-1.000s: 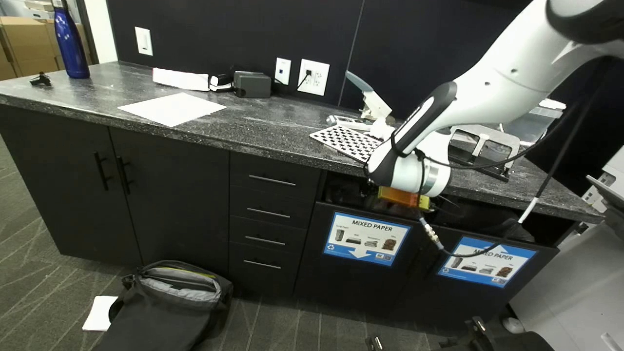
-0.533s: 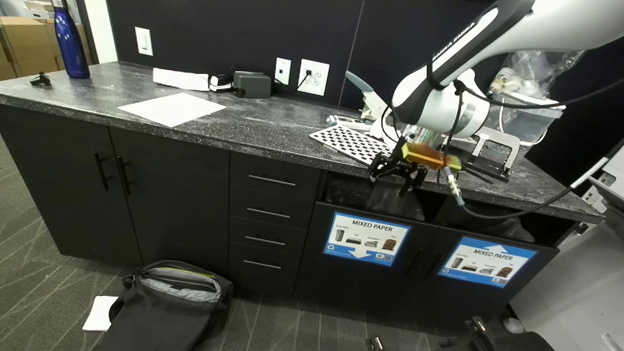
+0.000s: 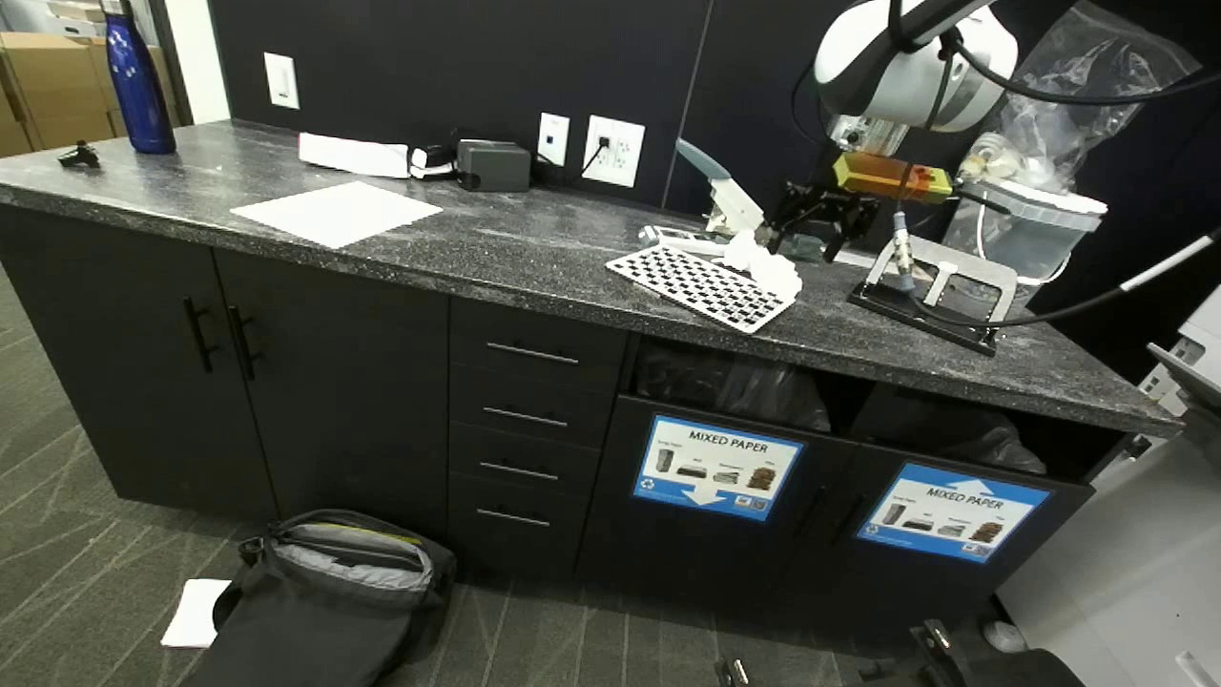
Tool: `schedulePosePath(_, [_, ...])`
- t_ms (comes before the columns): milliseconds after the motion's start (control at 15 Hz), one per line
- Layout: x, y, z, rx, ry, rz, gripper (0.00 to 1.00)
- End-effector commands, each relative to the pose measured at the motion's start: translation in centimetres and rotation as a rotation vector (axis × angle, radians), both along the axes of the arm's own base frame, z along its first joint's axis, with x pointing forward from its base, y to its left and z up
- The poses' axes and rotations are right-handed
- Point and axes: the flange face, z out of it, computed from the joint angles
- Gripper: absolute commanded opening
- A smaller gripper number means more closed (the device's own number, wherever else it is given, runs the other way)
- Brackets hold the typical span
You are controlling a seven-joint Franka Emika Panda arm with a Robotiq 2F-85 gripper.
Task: Pick up all the papers from the counter and throw them in the bin
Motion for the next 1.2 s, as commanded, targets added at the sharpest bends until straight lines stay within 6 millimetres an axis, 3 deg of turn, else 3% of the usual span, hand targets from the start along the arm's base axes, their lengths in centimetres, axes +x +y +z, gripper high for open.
schedulePosePath(0, [6.4,-1.1,-1.7,-0.039,-0.046,0.057,1.0])
schedulePosePath(400, [12.6,-3.1,-7.1,-0.134,-0.063,0.098,1.0])
schedulePosePath(867, [17.2,-6.1,-7.2,-0.301,-0.131,0.115,1.0])
schedulePosePath(1133, [18.4,-6.9,-8.9,-0.27,-0.13,0.137,1.0])
